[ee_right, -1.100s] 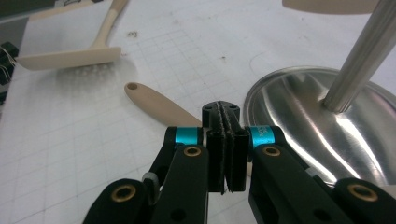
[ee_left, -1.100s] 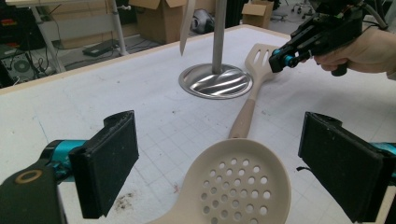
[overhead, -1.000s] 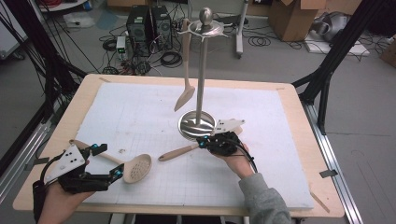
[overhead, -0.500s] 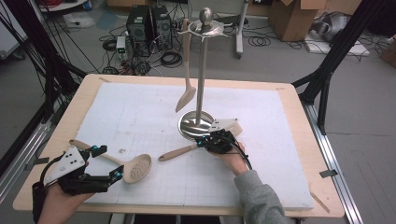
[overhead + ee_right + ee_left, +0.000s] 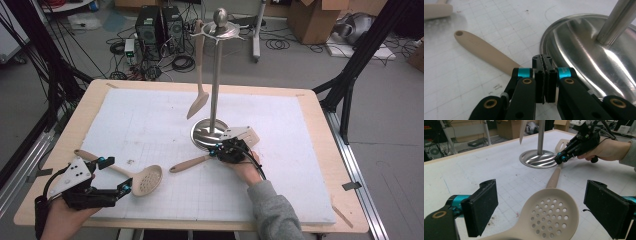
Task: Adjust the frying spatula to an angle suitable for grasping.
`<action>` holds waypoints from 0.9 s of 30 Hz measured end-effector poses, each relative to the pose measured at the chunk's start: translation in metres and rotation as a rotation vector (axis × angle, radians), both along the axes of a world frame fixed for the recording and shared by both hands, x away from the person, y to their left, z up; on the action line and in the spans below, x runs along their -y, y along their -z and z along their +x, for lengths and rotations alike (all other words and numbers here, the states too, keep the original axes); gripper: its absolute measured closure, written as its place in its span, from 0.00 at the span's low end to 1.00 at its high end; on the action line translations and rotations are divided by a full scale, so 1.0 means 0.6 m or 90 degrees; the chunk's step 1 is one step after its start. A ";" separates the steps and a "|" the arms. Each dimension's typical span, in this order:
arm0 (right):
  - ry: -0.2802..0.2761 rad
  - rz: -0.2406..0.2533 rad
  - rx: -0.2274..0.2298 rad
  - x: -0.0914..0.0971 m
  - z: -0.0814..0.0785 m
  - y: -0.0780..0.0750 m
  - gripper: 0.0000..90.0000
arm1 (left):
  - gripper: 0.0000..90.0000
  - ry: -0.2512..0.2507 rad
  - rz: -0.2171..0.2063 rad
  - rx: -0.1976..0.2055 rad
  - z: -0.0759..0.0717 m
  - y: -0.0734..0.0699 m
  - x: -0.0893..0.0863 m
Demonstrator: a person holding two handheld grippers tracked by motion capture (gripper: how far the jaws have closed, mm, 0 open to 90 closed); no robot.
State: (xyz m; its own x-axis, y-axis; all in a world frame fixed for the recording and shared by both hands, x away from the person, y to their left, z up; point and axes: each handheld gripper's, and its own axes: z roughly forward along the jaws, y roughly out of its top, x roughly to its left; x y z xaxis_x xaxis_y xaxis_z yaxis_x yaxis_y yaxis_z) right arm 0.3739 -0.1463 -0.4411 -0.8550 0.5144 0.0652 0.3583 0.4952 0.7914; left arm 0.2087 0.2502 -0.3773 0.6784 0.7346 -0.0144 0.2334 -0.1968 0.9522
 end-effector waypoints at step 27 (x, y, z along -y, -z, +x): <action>0.044 -0.035 -0.002 -0.004 0.007 0.006 1.00 | 0.14 0.007 0.007 -0.011 0.003 0.007 0.003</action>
